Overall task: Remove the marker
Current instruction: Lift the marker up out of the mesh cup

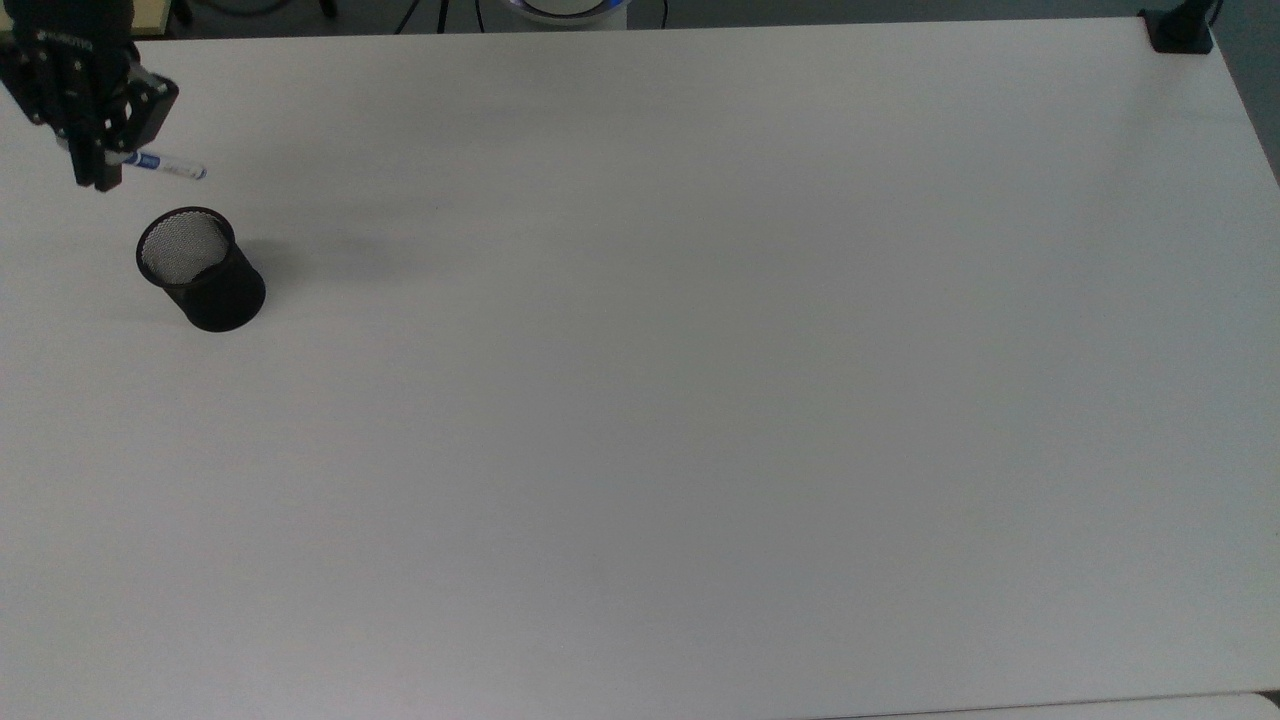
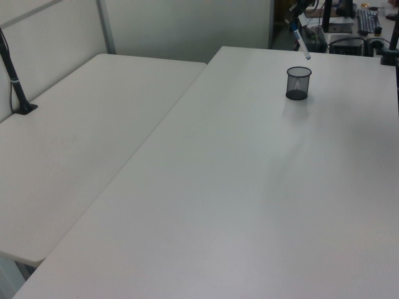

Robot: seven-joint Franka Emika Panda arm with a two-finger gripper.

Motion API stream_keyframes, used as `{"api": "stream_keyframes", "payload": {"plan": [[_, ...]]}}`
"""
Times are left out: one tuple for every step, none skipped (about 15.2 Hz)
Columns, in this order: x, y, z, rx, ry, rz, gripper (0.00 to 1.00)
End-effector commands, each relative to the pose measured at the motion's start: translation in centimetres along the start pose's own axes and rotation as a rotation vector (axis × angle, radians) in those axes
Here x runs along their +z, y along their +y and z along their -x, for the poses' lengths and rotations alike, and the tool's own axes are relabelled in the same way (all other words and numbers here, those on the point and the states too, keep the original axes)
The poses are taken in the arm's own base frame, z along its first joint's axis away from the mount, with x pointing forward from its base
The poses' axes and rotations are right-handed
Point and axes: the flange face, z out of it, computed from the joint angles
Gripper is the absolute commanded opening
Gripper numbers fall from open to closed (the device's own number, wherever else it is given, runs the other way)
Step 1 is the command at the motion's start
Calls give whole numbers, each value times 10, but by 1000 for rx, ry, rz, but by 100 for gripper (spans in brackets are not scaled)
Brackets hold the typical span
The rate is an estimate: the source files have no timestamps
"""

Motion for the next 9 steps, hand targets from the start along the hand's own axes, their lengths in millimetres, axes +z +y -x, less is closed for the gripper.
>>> {"api": "stream_keyframes", "payload": {"plan": [[-17, -53, 1, -44, -84, -80, 0], [-6, -67, 4, -64, -113, -91, 0], [15, -84, 9, -87, -155, -102, 0], [32, -98, 14, -107, -194, -110, 0], [49, -109, 18, -123, -224, -115, 0], [66, -120, 23, -137, -250, -119, 0], [85, -131, 28, -154, -278, -120, 0], [104, -138, 34, -166, -304, -121, 0], [120, -147, 40, -178, -327, -122, 0]]}}
